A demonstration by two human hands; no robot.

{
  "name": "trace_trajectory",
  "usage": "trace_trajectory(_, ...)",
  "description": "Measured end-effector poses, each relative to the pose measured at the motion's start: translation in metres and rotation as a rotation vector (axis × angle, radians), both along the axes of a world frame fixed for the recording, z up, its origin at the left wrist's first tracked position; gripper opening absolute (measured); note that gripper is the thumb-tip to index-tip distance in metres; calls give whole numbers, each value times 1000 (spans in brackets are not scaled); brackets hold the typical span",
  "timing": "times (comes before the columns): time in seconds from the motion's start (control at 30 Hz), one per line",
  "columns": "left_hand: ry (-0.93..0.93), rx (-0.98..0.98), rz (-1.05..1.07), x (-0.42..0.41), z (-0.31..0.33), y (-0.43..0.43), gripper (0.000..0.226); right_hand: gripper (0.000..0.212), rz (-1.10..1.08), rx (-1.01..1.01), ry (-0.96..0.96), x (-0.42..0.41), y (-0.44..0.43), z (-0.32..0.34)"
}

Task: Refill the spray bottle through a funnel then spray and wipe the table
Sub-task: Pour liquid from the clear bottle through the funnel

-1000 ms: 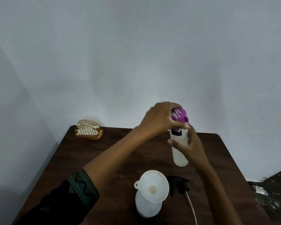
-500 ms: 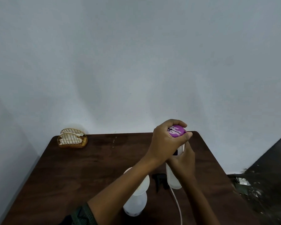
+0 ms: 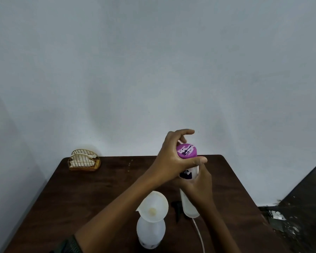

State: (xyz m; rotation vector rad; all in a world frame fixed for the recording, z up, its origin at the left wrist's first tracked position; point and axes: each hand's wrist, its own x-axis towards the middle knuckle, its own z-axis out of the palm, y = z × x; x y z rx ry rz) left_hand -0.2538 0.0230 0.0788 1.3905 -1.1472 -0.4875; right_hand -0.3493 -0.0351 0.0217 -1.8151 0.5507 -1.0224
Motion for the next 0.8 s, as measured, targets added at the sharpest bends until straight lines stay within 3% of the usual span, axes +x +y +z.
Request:
trace_trajectory(0.1, 51, 50, -181, 3, 4, 6, 80, 51, 19, 32, -8, 4, 3, -4)
trace_trajectory(0.2, 82, 85, -297, 17, 10, 20, 73, 48, 10, 46, -15, 1, 1, -3)
trace_trajectory(0.37, 77, 81, -153, 35, 8, 33, 59, 43, -10, 43, 24, -2, -2, -5)
trace_trajectory(0.47, 48, 79, -83, 33, 3, 31, 66, 44, 18, 48, 31, 0, 2, -6)
trace_trajectory(0.57, 38, 72, -117, 20, 0, 26, 74, 47, 101, -10, 76, 5, 9, -7)
trace_trajectory(0.8, 16, 152, -280, 31, 7, 36, 67, 43, 101, 21, 50, 7, 4, -9)
